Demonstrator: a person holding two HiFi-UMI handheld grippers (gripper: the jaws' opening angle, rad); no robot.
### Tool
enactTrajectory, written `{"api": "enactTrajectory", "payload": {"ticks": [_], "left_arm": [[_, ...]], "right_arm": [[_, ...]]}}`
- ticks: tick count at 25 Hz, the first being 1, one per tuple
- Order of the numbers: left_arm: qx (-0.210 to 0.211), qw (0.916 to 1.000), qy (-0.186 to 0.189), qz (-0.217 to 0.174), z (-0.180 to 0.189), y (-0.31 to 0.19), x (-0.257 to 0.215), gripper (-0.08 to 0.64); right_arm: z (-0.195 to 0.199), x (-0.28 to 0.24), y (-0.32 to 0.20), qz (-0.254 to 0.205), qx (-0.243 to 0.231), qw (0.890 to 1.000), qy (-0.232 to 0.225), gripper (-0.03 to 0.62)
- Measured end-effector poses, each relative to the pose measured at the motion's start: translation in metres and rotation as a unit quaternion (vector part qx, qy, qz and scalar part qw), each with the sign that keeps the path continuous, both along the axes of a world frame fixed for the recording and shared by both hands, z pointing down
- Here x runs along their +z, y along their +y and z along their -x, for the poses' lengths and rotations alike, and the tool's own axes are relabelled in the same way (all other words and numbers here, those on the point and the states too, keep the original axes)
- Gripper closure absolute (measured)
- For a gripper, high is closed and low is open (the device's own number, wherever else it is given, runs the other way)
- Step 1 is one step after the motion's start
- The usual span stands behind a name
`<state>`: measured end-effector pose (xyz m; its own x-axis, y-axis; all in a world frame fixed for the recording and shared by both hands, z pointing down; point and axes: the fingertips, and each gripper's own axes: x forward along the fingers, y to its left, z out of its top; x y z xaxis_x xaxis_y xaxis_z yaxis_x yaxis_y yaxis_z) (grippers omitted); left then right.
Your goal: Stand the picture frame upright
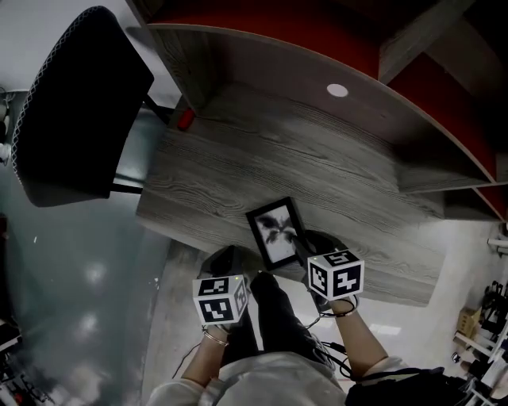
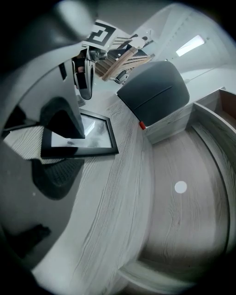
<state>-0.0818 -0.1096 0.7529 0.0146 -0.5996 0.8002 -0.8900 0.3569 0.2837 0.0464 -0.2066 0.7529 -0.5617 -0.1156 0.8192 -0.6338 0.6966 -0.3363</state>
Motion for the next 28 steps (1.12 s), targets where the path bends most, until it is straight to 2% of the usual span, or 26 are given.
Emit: {"api": "enactTrajectory", "payload": {"ticks": [10, 17, 21, 28], "left_arm": [[-0.016, 0.9998, 0.007, -0.003, 0.003, -0.003, 0.003, 0.548], [-0.011, 0.9999, 0.011, 0.0, 0.003, -0.006, 0.007, 0.548], [-0.002, 0.9999, 0.01, 0.0, 0.002, -0.01, 0.006, 0.548], [0.005, 0.9998, 0.017, 0.0, 0.004, -0.016, 0.003, 0.548]], "right_arm": [[0.002, 0.013, 0.002, 0.015, -0.037, 0.999, 0.029, 0.457], [0.005, 0.015, 0.003, 0.058, -0.059, 0.996, 0.022, 0.476], [0.003, 0.015, 0.002, 0.071, -0.052, 0.996, 0.015, 0.489], [0.002, 0.015, 0.0, 0.064, -0.046, 0.997, 0.014, 0.506]]}}
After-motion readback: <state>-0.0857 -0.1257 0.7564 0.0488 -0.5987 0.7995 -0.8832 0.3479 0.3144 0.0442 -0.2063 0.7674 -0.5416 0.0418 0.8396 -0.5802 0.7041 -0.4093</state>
